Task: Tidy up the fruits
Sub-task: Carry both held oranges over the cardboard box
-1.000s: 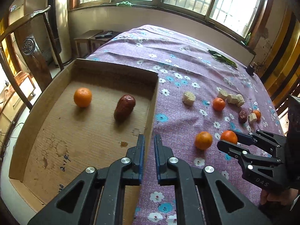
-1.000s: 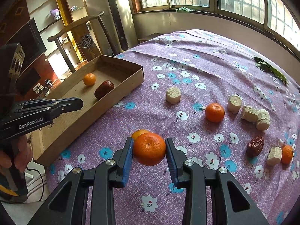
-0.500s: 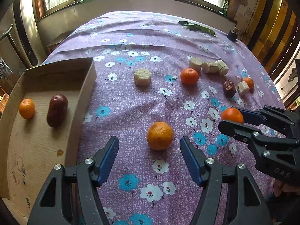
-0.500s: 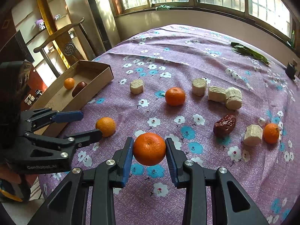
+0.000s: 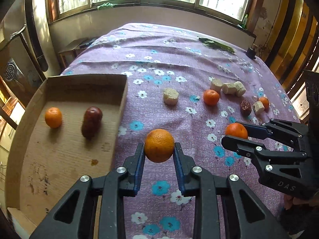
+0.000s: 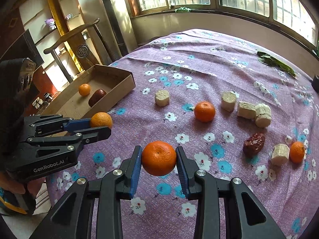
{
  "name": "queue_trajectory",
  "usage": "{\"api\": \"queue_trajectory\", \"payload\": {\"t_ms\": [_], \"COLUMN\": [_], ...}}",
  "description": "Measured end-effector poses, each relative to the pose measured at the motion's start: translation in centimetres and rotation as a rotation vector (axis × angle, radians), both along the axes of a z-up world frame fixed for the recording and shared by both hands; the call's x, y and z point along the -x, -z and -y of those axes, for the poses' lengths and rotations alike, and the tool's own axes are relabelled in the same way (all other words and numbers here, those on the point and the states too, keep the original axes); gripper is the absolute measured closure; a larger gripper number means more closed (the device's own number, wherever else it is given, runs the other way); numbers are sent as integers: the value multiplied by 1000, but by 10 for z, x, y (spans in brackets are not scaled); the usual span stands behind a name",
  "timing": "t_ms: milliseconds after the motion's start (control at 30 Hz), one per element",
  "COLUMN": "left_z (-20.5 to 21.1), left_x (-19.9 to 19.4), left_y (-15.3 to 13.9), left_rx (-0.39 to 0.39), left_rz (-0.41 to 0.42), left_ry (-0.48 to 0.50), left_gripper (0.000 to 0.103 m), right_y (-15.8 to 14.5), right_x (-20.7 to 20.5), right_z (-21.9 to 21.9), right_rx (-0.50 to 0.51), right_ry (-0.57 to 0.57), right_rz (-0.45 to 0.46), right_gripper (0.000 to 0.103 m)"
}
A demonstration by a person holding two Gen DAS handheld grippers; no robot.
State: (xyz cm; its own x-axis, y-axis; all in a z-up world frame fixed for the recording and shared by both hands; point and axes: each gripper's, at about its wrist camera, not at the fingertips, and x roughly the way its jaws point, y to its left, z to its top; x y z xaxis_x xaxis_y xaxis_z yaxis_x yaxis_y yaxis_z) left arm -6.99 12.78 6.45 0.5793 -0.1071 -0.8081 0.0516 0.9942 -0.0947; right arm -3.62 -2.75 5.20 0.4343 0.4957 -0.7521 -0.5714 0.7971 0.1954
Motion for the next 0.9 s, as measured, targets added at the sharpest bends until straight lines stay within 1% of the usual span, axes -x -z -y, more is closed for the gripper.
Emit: {"api": "queue_trajectory", "payload": {"t_ms": [133, 233, 367, 533, 667, 900], "left_z": [-30, -55, -82, -105, -118, -132], "left_x": [9, 11, 12, 13, 11, 5], "left_y": [-11, -11, -6, 0, 2, 8], "left_rx": [-60, -89, -101, -100, -94, -87], "left_rz": [32, 35, 24, 9, 4, -13], "left_ry": [-68, -127, -184, -230, -253, -273], "left_gripper": [76, 76, 75, 75, 75, 75], "right_y": [-9, -13, -18, -21, -18, -10], "right_x": [1, 3, 5, 3, 2, -3], "right_z": [-30, -54, -85, -116, -139, -166], "right_rx": [-3, 4, 18, 14, 28, 46], "right_ry": [-59, -104, -161, -213, -253, -293], "right_rz": [17, 27, 37, 37, 30, 13], "right_gripper": [66, 66, 66, 66, 66, 66]}}
